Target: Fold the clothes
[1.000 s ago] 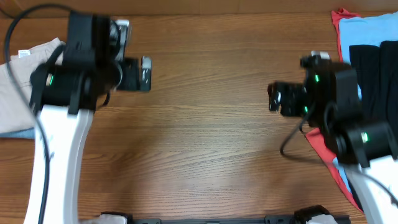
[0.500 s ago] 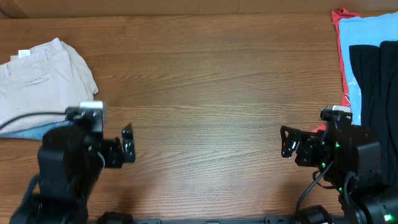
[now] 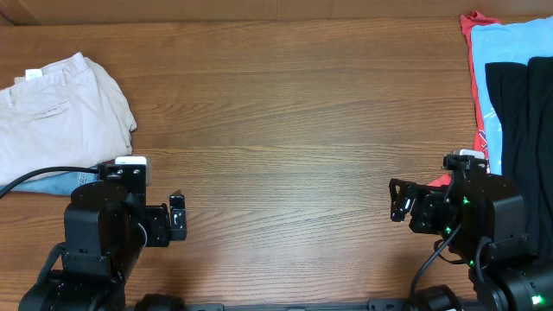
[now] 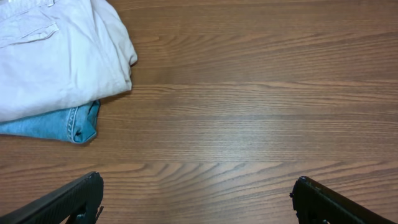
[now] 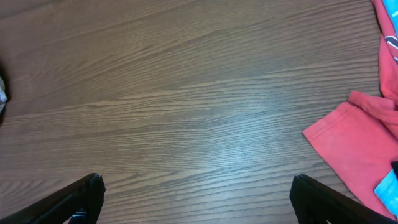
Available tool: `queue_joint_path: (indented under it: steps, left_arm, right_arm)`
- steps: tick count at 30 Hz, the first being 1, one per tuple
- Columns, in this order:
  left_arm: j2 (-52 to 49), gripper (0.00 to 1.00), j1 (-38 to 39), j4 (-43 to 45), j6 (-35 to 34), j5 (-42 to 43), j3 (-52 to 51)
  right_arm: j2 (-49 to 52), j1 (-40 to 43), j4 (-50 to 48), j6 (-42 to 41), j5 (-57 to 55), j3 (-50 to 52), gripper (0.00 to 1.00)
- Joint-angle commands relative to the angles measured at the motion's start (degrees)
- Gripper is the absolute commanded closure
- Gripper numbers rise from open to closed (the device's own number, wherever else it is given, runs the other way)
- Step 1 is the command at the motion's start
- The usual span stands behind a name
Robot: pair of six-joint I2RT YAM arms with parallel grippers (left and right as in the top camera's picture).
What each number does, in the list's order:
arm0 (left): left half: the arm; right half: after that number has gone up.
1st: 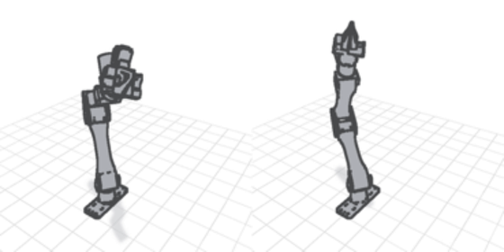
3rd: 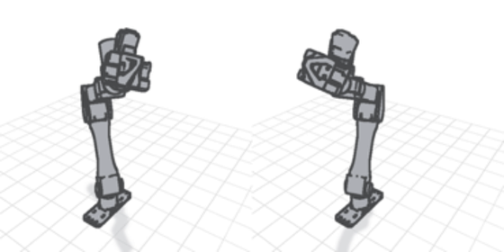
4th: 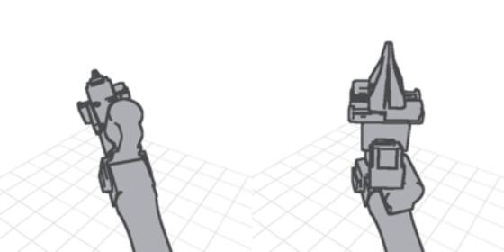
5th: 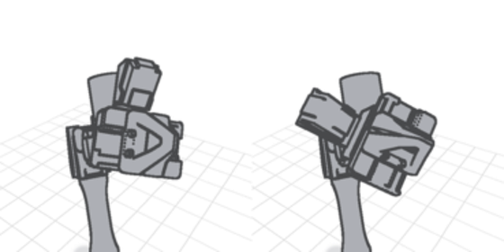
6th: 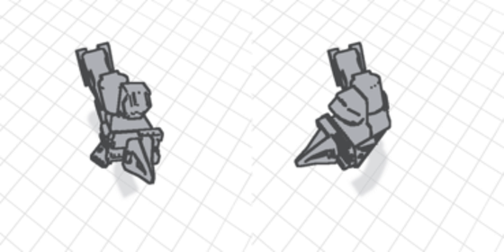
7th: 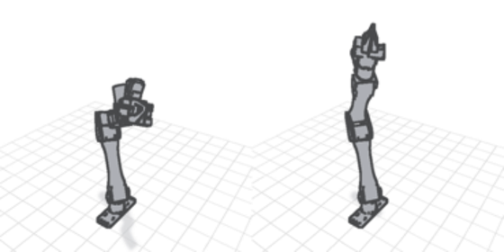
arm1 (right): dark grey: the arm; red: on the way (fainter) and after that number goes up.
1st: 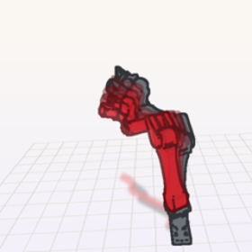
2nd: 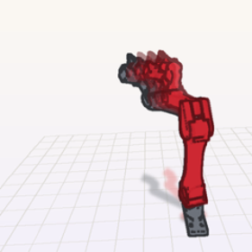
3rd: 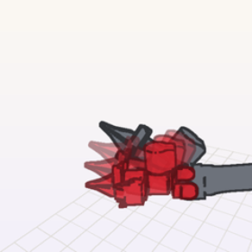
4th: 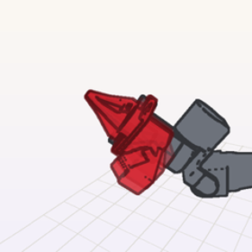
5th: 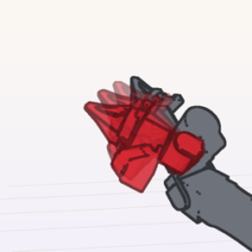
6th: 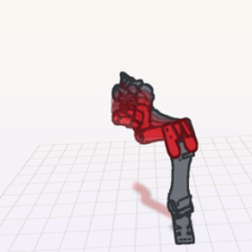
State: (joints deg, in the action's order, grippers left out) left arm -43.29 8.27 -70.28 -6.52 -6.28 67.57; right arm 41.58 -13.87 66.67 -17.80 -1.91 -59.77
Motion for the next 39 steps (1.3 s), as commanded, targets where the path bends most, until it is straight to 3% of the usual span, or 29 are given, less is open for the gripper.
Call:
queue_joint_path:
  steps: [1,9,18,24,31,39]
  left_arm:
    - [0.17,0.0,0.37,0.02,-1.01,-0.74,-0.04]
    - [0.17,0.0,0.37,0.02,-1.01,-0.74,-0.04]
    - [0.17,0.0,0.37,0.02,-1.01,-0.74,-0.04]
    - [0.17,0.0,0.37,0.02,-1.01,-0.74,-0.04]
    - [0.17,0.0,0.37,0.02,-1.01,-0.74,-0.04]
    - [0.17,0.0,0.37,0.02,-1.01,-0.74,-0.04]
  right_arm:
    - [-0.11,0.02,-0.11,-0.26,-0.59,0.17,0.0]
    - [-0.11,0.02,0.02,0.26,-0.68,0.17,0.0]
    - [-3.13,0.02,-2.82,10.36,-1.01,1.11,0.0]
    - [-13.29,0.13,-17.68,15.3,-0.52,11.91,0.0]
    - [-29.66,3.04,-31.8,15.28,2.14,29.44,0.0]
    - [-39.1,6.27,-44.28,15.65,3.28,41.72,0.0]
